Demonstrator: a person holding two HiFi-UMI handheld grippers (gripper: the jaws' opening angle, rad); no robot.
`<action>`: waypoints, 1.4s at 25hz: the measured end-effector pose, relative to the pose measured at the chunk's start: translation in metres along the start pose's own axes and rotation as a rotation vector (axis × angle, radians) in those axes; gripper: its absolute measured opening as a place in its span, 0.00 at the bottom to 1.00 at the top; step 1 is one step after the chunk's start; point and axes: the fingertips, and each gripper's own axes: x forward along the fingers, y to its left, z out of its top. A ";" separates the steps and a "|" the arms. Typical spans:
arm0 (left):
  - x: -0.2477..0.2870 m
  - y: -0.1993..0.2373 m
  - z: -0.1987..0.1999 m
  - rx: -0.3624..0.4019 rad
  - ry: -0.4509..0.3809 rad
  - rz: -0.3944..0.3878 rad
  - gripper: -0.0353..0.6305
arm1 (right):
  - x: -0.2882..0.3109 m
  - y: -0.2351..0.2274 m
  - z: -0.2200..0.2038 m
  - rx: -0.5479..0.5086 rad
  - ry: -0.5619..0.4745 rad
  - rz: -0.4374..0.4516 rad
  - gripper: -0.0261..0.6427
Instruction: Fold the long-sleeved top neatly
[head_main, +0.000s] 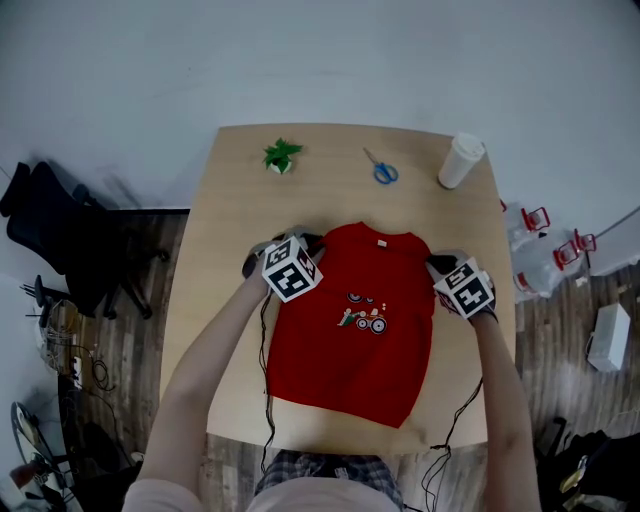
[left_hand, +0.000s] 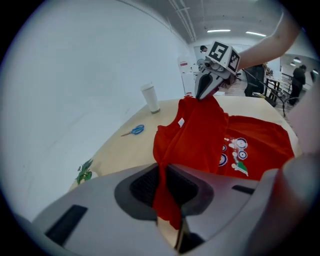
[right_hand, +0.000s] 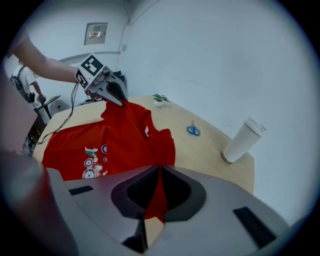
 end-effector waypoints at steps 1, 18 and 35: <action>-0.010 -0.006 0.001 0.025 -0.014 0.009 0.13 | -0.008 0.007 0.001 -0.025 -0.015 0.001 0.08; -0.130 -0.165 -0.043 0.130 -0.056 -0.074 0.12 | -0.109 0.186 -0.043 -0.262 -0.056 0.223 0.08; -0.142 -0.286 -0.109 0.152 0.063 -0.277 0.12 | -0.102 0.308 -0.133 -0.254 0.114 0.401 0.09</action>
